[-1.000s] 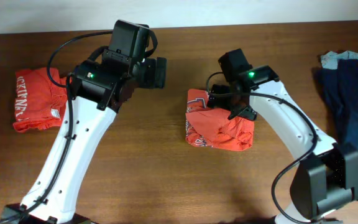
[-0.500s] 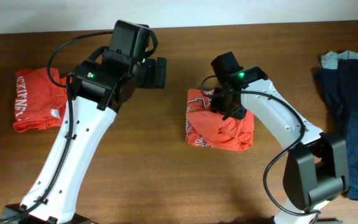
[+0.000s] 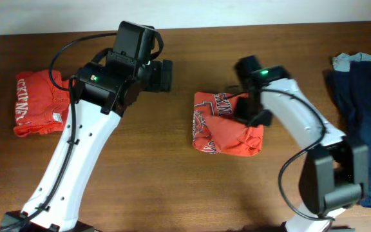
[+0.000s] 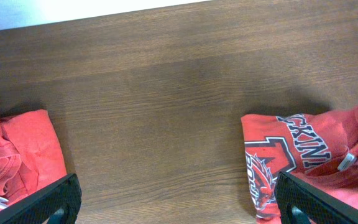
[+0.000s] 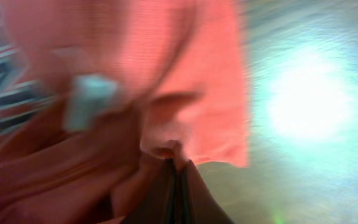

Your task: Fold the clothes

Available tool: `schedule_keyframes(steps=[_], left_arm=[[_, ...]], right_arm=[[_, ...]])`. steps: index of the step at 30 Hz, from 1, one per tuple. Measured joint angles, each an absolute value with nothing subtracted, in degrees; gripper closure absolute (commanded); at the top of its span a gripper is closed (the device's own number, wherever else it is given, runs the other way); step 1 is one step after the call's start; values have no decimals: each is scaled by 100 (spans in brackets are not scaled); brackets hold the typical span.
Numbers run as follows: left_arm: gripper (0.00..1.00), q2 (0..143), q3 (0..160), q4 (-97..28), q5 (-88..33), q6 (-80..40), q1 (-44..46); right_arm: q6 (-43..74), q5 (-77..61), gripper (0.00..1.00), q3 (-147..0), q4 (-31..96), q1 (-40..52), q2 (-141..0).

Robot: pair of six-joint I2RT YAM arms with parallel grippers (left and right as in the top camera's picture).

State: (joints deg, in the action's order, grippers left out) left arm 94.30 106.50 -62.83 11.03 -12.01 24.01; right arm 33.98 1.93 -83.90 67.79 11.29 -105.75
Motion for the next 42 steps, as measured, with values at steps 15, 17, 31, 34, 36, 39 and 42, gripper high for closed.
schedule_keyframes(steps=[15,17,31,34,36,39,42], left_arm=[[1,9478,10650,-6283,1100,-1201,2401],[1,9544,10650,-6283,1100,-1201,2401],[1,9607,10650,-6139,1103,-1201,2005],[1,9607,10650,-6165,1100,-1201,1946],[1,9607,10650,-6167,1100,-1201,1940],[1,9607,10650,-6169,1100,-1201,1942],[1,9607,10650,-6169,1100,-1201,1942]], right_arm=[[2003,-484,30,-8158,7371,-333,-10350],[1706,-709,27,-8215,7387,-314,-10342],[2886,134,27,-8742,7712,1415,-10099],[3299,384,27,-8521,7518,1420,-10099],[3430,425,27,-8281,7266,1420,-10099],[3546,427,51,-7977,7046,1420,-10125],[3618,425,91,-7935,7019,1420,-10143]])
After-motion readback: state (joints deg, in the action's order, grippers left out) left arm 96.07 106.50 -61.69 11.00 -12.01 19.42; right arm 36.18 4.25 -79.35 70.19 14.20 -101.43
